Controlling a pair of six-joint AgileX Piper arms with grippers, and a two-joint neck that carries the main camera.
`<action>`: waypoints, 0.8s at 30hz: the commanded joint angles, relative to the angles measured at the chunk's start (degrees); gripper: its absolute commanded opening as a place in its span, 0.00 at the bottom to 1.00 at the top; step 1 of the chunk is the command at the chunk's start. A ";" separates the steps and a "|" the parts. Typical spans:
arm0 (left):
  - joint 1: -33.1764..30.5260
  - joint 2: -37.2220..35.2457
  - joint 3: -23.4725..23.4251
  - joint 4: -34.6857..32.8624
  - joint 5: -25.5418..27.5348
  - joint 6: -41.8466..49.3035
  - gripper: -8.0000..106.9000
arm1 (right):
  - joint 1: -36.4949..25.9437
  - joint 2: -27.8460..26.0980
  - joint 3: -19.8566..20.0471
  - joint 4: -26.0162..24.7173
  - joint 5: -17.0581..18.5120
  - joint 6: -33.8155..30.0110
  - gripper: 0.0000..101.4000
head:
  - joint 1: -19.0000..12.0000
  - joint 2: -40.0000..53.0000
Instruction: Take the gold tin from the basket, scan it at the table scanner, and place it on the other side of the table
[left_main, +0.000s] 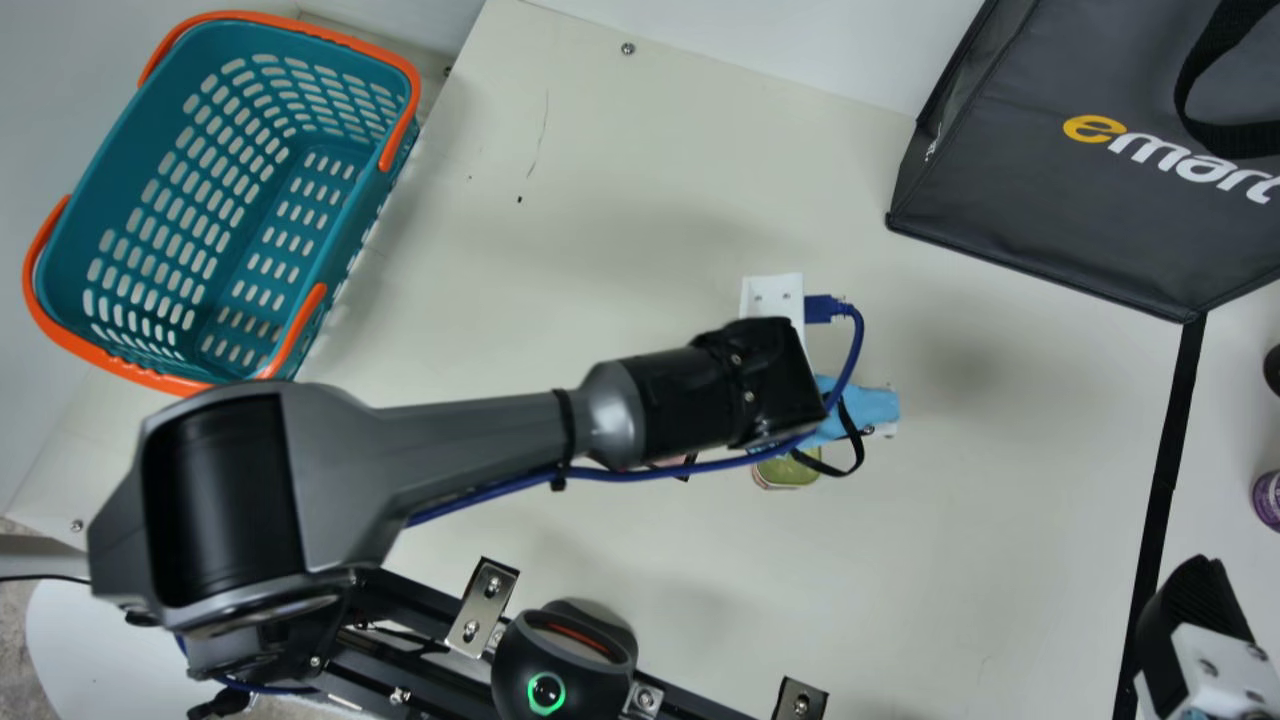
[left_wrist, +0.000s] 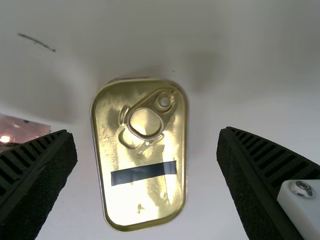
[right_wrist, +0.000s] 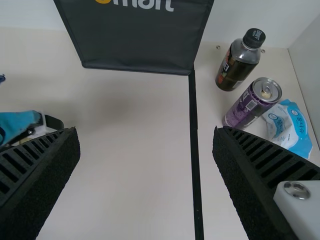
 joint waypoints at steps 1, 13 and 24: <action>0.96 -2.84 2.43 -1.72 -3.08 3.23 0.85 | 0.00 0.00 0.00 0.00 0.00 0.00 0.94 | -1.66 0.14; 11.37 -19.69 17.30 -16.13 -10.41 27.16 0.85 | 0.00 0.00 0.00 0.00 -0.05 0.00 0.94 | -1.66 0.14; 27.12 -33.96 25.64 -28.19 -3.70 50.51 0.85 | 0.00 0.00 0.00 0.00 -0.05 0.00 0.94 | -1.66 0.14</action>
